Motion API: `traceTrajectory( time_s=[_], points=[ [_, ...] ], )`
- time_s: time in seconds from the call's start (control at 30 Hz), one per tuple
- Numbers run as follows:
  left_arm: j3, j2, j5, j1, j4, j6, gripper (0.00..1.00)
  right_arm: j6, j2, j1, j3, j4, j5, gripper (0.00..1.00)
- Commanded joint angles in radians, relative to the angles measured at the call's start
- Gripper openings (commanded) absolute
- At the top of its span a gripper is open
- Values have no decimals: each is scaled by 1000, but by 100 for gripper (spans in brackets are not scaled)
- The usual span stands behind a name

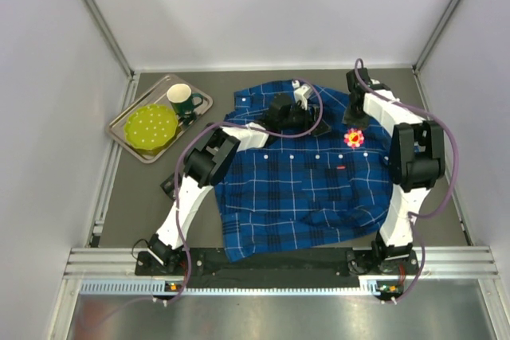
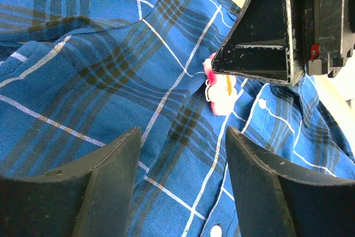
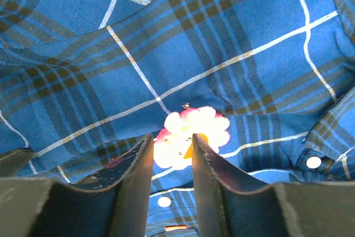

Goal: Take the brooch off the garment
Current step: Pick up the brooch from the flattened clothing.

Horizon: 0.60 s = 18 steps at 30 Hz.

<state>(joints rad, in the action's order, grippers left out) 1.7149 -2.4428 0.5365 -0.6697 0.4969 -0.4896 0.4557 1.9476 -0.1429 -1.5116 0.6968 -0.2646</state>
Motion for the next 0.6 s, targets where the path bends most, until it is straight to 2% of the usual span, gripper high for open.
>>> traceTrajectory(
  time_s=[0.0,0.33,0.57],
  points=[
    [-11,97,-1,-1,34,25,68,5,13,-17,-62,41,-47,29],
    [-11,97,5,-1,34,32,72,23,56,-26,-78,44,-35,26],
    [-11,97,6,-1,34,36,72,26,79,-32,-87,53,-33,28]
  ],
)
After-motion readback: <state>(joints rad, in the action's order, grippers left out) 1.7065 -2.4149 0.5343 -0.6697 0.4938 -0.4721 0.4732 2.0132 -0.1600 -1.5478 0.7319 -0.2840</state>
